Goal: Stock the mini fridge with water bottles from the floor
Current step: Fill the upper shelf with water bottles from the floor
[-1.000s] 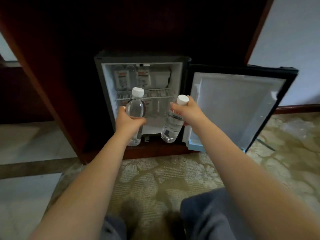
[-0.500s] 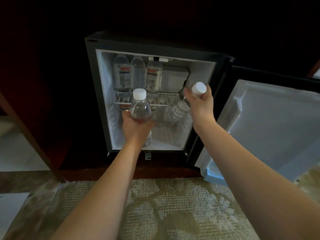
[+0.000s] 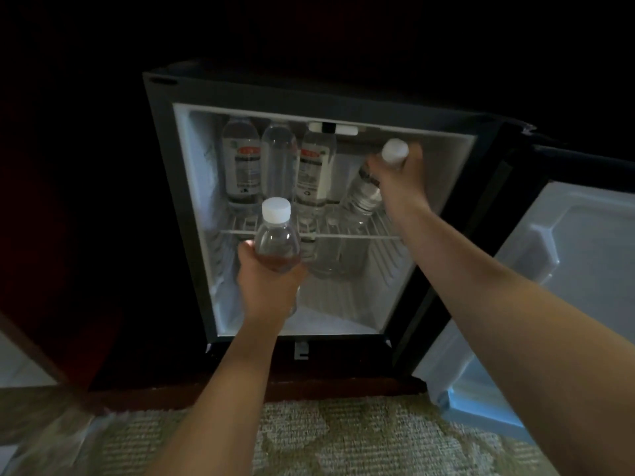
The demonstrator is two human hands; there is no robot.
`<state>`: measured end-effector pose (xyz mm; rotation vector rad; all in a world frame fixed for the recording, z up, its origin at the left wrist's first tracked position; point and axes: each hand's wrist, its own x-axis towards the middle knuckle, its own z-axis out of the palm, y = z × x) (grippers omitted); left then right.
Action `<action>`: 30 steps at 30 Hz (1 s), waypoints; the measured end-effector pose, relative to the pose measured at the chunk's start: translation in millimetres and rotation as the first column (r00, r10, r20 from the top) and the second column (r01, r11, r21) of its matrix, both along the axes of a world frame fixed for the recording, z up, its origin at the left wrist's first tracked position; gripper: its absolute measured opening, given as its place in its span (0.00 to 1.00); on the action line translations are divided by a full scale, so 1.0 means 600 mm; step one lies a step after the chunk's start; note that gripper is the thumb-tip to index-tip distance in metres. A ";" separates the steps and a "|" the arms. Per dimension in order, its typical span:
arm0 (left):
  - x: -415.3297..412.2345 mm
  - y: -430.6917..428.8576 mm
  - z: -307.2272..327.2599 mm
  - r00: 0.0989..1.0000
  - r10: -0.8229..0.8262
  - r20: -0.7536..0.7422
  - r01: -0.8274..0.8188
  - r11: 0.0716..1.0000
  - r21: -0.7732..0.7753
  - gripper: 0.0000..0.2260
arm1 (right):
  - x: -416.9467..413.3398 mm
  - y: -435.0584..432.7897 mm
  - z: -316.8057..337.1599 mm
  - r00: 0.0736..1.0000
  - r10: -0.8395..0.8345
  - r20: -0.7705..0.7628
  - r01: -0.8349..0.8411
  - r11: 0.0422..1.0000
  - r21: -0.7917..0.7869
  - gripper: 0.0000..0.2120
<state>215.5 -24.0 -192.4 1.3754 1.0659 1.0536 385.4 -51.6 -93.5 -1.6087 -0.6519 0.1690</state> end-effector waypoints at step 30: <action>-0.009 0.039 -0.055 0.998 0.059 0.002 -0.059 0.998 -0.013 0.27 | 0.077 0.093 -0.128 0.980 0.106 0.166 -0.044 0.939 -0.341 0.28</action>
